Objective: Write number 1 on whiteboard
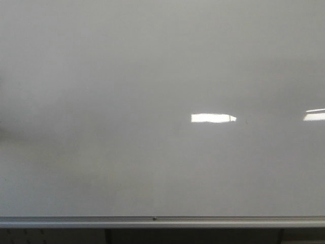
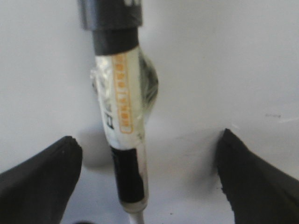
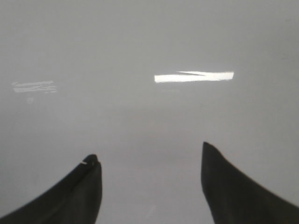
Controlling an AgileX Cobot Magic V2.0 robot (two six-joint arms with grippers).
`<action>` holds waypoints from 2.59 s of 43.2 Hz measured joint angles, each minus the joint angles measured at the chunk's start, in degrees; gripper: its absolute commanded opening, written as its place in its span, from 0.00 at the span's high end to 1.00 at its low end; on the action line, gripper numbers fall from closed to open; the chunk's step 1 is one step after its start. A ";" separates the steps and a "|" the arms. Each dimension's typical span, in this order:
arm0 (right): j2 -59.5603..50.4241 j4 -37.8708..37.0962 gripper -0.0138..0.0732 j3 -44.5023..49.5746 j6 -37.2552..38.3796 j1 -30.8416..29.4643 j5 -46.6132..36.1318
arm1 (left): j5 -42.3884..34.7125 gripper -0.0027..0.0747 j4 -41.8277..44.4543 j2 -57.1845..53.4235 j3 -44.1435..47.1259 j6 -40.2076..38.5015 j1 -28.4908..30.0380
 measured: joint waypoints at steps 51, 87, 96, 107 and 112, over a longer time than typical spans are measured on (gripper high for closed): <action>0.00 0.00 0.28 0.00 0.00 0.00 0.00 | 29.37 0.99 -0.76 -7.11 -6.57 -5.25 -7.87; 18.36 13.99 0.28 -15.94 -6.50 2.00 22.96 | 95.00 0.99 -53.30 -11.49 -26.74 45.46 -29.81; 31.19 33.67 0.28 -24.21 -24.26 3.91 36.15 | 101.30 0.99 -57.50 -11.49 -26.74 51.17 -29.81; 45.33 51.46 0.28 -29.51 -37.38 3.91 46.68 | 101.50 0.99 -58.49 -11.49 -27.09 52.87 -30.52; 50.82 57.98 0.28 -30.11 -41.17 3.91 49.52 | 101.50 0.99 -59.06 -11.49 -27.12 53.57 -32.42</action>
